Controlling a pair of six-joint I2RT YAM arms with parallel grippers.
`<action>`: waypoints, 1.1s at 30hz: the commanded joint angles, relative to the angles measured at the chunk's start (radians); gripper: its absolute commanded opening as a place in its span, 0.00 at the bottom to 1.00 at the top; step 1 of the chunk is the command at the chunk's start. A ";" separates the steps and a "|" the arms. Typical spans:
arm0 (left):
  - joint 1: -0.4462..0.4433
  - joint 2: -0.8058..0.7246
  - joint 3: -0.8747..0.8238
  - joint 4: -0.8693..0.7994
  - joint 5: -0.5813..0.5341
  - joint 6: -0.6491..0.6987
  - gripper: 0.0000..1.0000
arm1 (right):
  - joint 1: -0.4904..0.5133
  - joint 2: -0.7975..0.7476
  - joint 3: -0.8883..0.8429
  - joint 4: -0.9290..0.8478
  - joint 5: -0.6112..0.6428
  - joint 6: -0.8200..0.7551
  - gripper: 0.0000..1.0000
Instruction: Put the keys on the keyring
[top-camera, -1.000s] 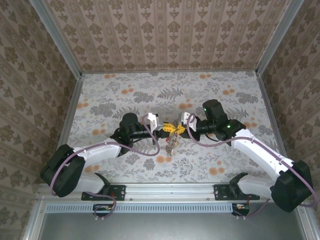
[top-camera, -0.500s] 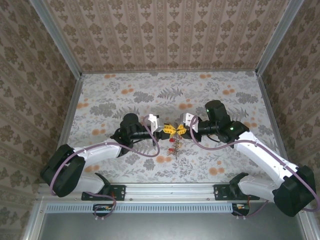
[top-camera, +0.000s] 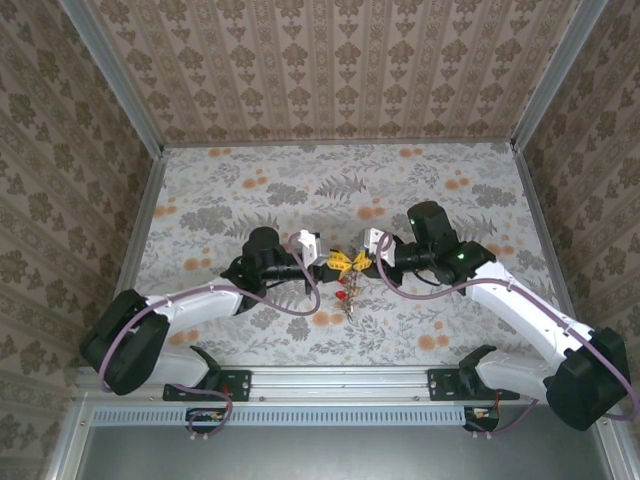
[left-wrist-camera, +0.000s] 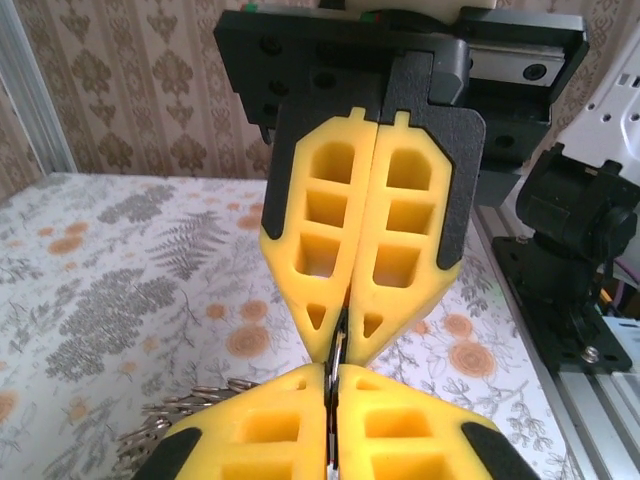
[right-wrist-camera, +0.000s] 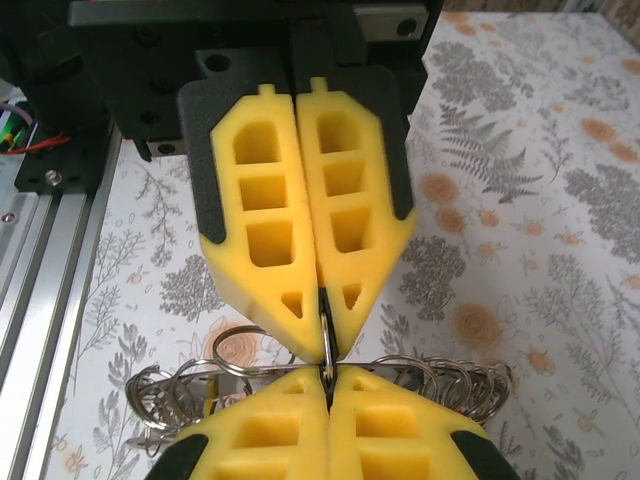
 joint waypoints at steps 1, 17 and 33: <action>0.000 -0.052 0.069 -0.277 -0.040 0.135 0.12 | 0.012 0.016 0.079 -0.113 0.068 -0.039 0.00; -0.026 -0.038 0.177 -0.504 -0.069 0.269 0.00 | 0.076 0.042 0.150 -0.133 0.118 -0.037 0.00; -0.031 0.018 0.173 -0.372 -0.062 0.122 0.00 | 0.139 -0.001 0.137 -0.047 0.162 -0.065 0.00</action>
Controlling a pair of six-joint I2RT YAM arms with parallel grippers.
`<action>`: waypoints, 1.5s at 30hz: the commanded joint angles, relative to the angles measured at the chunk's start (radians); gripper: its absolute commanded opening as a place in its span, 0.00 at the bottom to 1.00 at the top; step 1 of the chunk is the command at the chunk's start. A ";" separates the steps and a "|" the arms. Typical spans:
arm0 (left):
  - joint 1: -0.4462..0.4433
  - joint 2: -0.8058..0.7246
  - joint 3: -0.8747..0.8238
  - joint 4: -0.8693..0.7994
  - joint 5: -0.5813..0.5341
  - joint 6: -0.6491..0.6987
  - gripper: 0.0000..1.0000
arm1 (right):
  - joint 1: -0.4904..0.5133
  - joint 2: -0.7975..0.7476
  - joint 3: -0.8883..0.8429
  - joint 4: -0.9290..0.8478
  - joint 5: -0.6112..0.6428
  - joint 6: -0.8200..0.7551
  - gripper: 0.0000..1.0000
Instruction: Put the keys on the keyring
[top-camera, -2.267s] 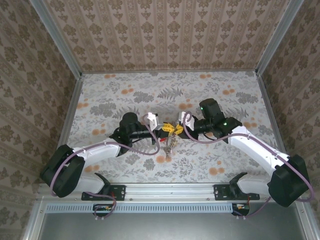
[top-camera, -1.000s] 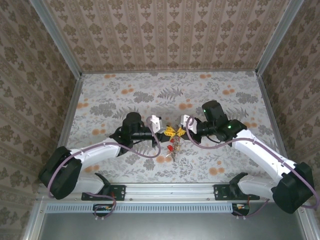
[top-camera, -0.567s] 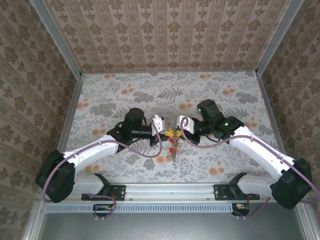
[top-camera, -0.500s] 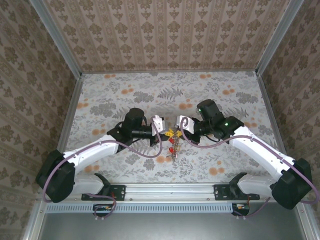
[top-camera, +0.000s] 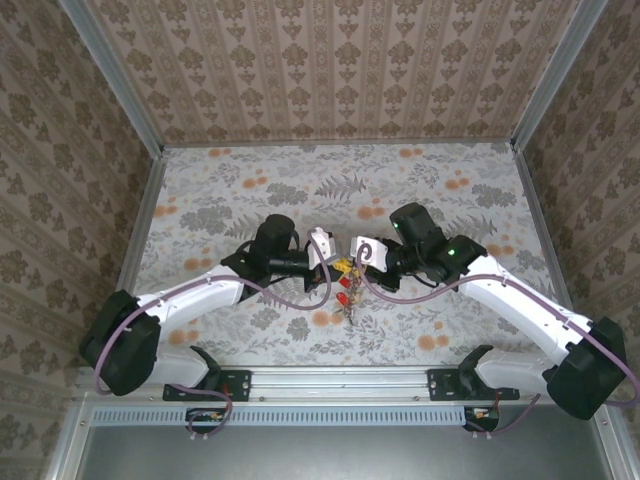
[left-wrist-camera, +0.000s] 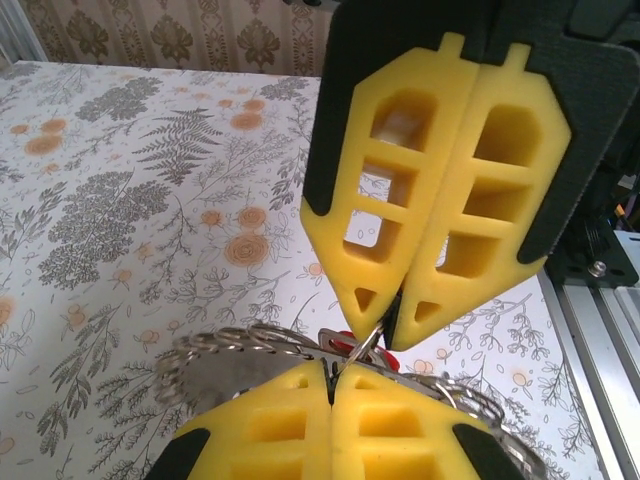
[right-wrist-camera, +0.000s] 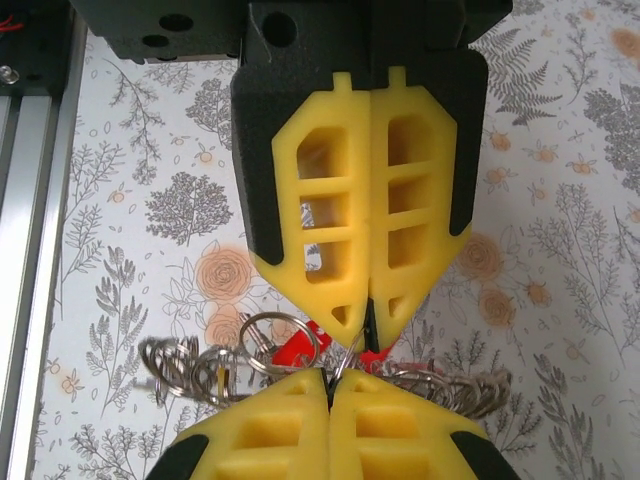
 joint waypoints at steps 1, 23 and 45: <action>-0.015 0.006 0.002 0.087 0.007 -0.044 0.00 | 0.023 -0.046 0.028 0.137 -0.060 -0.009 0.00; 0.001 0.008 -0.200 0.647 0.042 -0.282 0.00 | -0.078 -0.142 -0.138 0.238 -0.111 0.129 0.24; -0.002 0.022 -0.208 0.667 0.043 -0.264 0.00 | -0.164 -0.050 -0.133 0.224 -0.349 0.152 0.10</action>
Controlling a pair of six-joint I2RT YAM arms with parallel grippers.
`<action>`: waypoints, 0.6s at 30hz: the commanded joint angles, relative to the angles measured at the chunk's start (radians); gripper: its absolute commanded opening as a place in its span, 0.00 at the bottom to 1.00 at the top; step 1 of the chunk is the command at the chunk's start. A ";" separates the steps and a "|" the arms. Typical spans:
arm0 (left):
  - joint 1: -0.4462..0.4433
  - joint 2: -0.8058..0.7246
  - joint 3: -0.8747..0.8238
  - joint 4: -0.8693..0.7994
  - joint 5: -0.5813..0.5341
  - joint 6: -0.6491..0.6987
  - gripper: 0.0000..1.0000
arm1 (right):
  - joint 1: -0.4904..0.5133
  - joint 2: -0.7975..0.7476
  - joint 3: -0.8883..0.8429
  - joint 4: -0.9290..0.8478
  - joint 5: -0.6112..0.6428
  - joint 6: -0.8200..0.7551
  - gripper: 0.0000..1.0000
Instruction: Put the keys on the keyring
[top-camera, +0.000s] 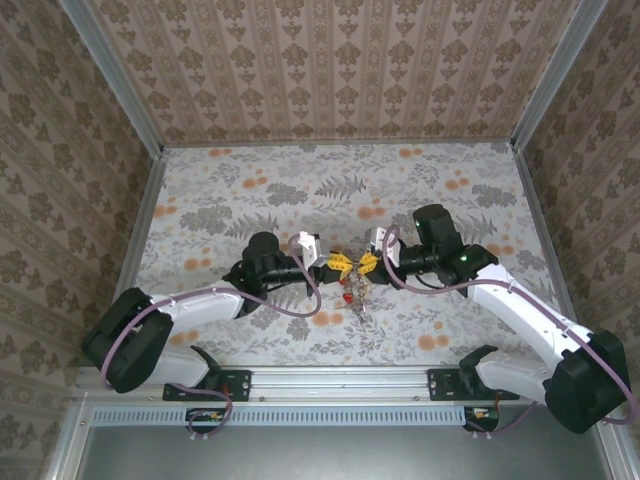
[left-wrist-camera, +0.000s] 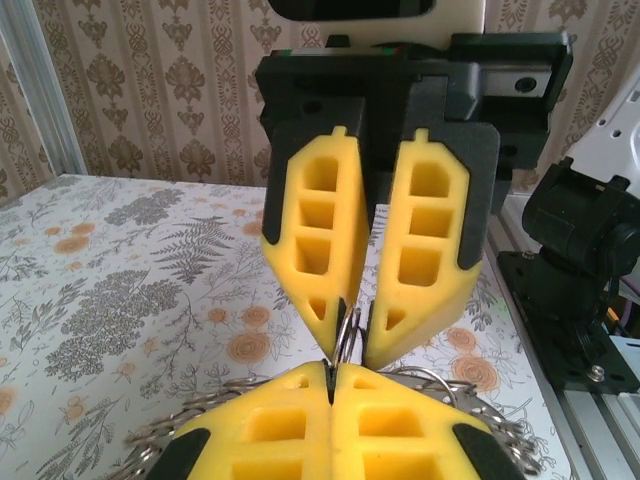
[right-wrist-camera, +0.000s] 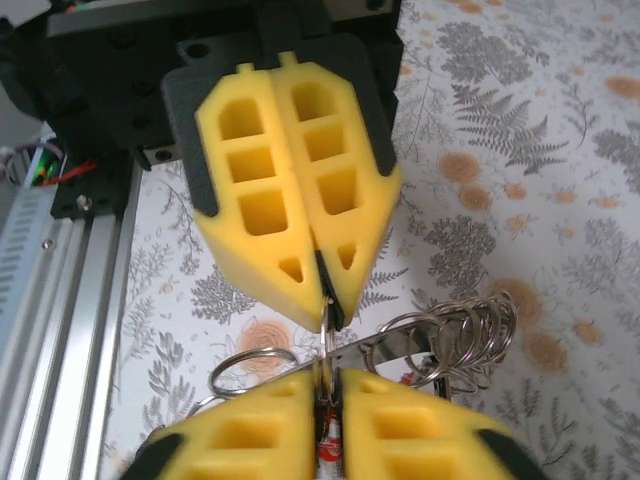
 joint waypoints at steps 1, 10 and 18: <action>-0.004 0.009 0.002 0.076 0.008 -0.015 0.00 | -0.002 0.009 0.032 0.000 -0.046 -0.010 0.08; -0.002 -0.053 0.079 -0.344 0.027 0.174 0.24 | 0.022 -0.013 0.086 -0.135 0.079 -0.123 0.00; -0.010 -0.072 0.172 -0.574 0.033 0.277 0.35 | 0.116 0.034 0.173 -0.303 0.242 -0.254 0.00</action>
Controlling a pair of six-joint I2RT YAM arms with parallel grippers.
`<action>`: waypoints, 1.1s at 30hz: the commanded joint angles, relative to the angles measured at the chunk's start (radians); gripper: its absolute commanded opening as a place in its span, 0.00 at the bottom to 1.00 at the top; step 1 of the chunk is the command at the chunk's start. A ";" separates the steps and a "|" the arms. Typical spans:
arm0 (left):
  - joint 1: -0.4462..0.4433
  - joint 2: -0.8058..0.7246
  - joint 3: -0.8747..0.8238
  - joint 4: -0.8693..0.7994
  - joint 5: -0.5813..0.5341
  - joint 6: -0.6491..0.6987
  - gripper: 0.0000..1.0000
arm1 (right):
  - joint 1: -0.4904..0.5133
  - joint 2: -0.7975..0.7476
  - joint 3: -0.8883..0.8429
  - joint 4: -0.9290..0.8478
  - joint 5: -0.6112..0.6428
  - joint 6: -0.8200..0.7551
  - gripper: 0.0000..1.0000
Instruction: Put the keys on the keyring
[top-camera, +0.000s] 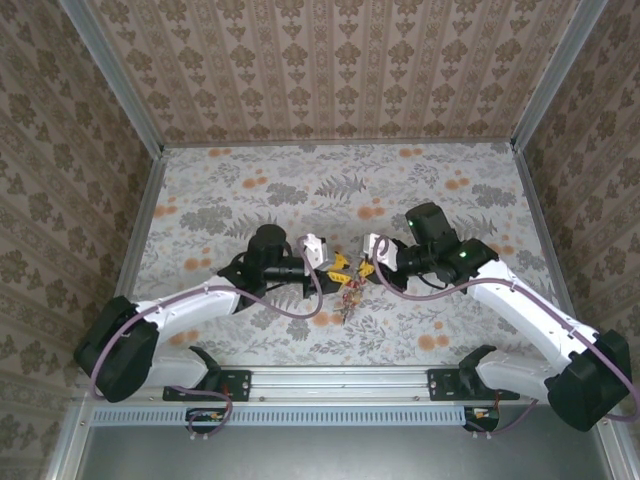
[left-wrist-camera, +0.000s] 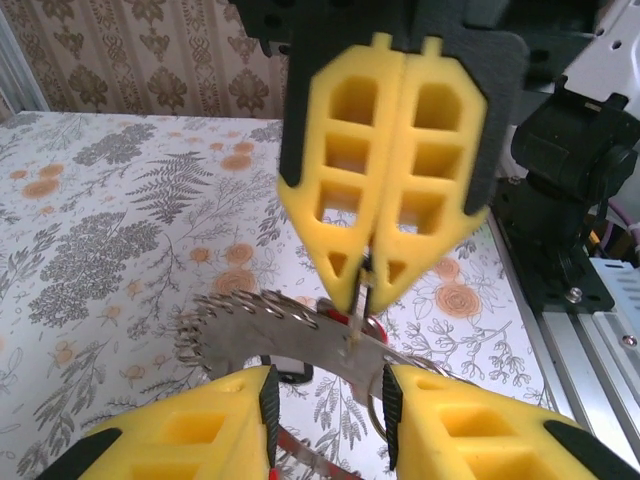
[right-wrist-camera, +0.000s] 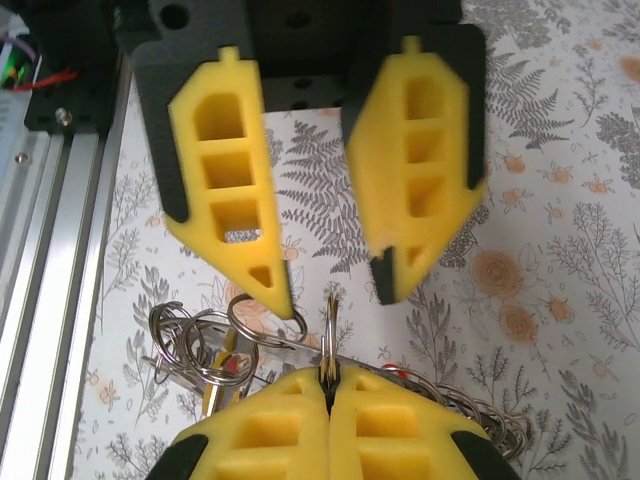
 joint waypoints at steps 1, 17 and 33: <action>-0.008 -0.011 0.042 -0.115 0.025 0.066 0.35 | 0.027 0.025 0.051 -0.073 0.068 -0.073 0.00; -0.041 0.029 0.090 -0.137 0.008 0.093 0.18 | 0.049 0.030 0.054 -0.023 0.050 -0.045 0.00; -0.042 -0.004 0.065 -0.074 0.019 0.082 0.00 | 0.010 -0.048 -0.024 0.049 0.012 0.027 0.24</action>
